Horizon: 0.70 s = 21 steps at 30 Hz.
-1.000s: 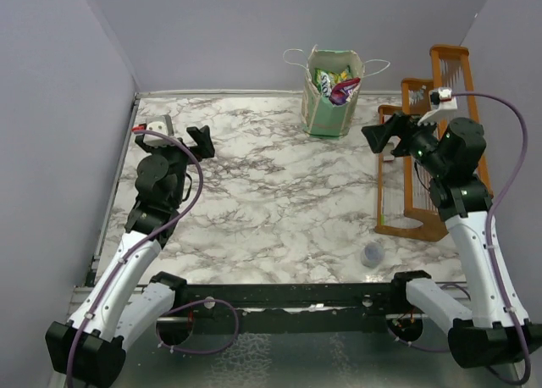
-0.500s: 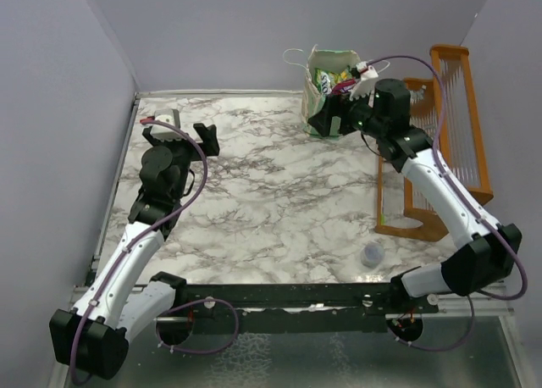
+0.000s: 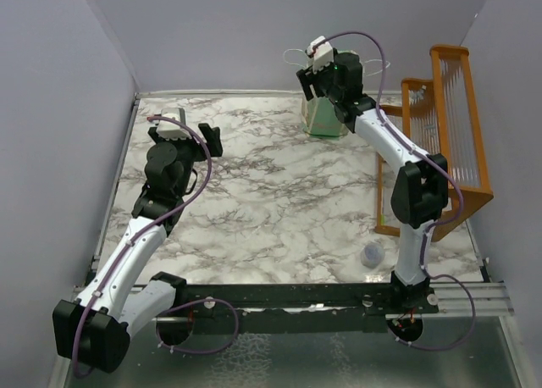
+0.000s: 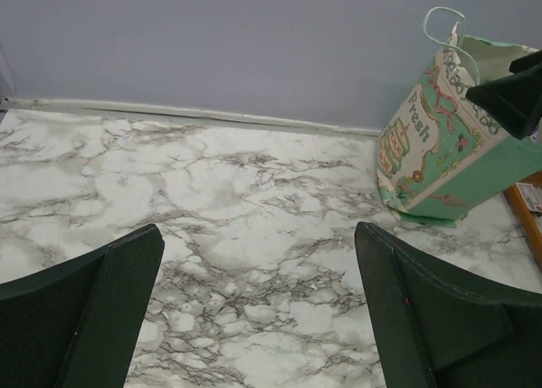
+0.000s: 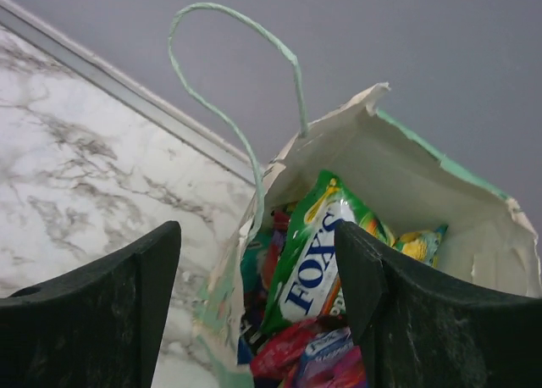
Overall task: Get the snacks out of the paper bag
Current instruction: Move the paper bag to the center of the board.
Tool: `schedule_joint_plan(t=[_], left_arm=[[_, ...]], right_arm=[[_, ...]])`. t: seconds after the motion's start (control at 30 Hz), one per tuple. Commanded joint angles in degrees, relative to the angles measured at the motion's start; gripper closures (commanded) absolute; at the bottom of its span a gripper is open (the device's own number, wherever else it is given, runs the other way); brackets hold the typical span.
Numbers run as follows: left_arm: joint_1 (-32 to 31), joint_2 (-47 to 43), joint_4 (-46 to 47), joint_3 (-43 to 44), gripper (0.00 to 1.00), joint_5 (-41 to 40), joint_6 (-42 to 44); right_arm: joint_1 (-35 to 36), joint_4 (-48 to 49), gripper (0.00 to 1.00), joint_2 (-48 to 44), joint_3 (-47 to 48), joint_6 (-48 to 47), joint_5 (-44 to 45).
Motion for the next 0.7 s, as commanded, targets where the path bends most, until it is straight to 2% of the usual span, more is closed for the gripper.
schedule_joint_plan(t=[0.0, 0.07, 0.13, 0.2, 0.3, 0.47, 0.53, 0.67], left_arm=[[0.37, -0.18, 0.13, 1.90, 0.01, -0.77, 0.85], [0.38, -0.18, -0.09, 2.02, 0.01, -1.15, 1.10], [0.43, -0.21, -0.19, 2.15, 0.01, -1.37, 1.33], [0.44, -0.16, -0.28, 2.09, 0.01, -1.51, 1.59], [0.34, 0.01, -0.27, 1.92, 0.01, -2.56, 2.12], [0.45, 0.33, -1.03, 2.19, 0.01, -4.25, 3.30], [0.42, 0.18, -0.94, 2.10, 0.01, -4.77, 3.46], [0.37, -0.07, -0.78, 1.71, 0.01, -5.88, 3.89]], right_arm=[[0.36, 10.74, 0.29, 4.48, 4.04, -12.79, -0.24], [0.36, 10.78, 0.31, 6.73, 5.28, -15.95, -4.37], [0.37, 10.62, 0.35, 8.58, 6.53, -16.34, -7.79], [0.37, 12.80, 0.36, 9.98, 6.54, -15.63, -8.99], [0.53, 18.15, 0.38, 11.95, 5.47, -14.02, -6.58], [0.71, 20.63, 0.44, 16.05, 10.09, -10.01, -4.12], [0.77, 21.30, 0.50, 17.90, 12.43, -8.15, -2.91], [1.10, 17.03, 0.70, 20.23, 18.47, -4.68, -3.43]])
